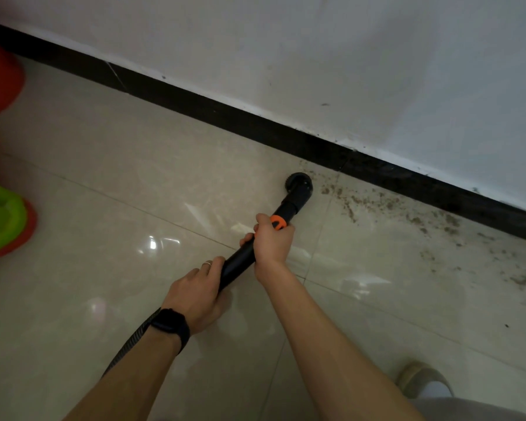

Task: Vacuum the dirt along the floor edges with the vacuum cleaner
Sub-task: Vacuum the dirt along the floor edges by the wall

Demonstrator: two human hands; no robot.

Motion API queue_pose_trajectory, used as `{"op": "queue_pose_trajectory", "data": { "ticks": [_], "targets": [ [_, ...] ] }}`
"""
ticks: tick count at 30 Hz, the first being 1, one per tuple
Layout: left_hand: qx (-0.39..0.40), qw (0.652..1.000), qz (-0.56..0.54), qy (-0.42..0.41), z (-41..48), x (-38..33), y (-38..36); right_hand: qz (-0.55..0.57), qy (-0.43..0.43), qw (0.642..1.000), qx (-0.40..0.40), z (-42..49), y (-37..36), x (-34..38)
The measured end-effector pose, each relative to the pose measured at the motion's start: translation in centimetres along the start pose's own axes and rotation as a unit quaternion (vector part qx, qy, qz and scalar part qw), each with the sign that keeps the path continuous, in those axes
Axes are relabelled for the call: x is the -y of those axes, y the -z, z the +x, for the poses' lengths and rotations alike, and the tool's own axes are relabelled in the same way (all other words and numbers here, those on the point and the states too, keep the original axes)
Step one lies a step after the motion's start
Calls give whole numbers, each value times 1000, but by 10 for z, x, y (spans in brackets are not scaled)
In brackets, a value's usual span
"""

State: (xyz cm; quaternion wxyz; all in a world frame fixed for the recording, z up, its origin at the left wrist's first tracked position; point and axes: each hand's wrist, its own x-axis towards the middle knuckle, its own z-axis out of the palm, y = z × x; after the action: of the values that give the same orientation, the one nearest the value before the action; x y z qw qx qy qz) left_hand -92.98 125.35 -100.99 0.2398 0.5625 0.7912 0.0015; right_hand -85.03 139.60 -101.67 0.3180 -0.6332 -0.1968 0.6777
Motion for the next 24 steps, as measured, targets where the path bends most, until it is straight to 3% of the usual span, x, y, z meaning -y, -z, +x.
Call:
{"op": "queue_pose_trajectory", "data": {
  "ticks": [24],
  "targets": [
    [-35, 999, -32, 21, 43, -19, 5, -33, 28, 999, -1, 37, -17, 35]
  ]
}}
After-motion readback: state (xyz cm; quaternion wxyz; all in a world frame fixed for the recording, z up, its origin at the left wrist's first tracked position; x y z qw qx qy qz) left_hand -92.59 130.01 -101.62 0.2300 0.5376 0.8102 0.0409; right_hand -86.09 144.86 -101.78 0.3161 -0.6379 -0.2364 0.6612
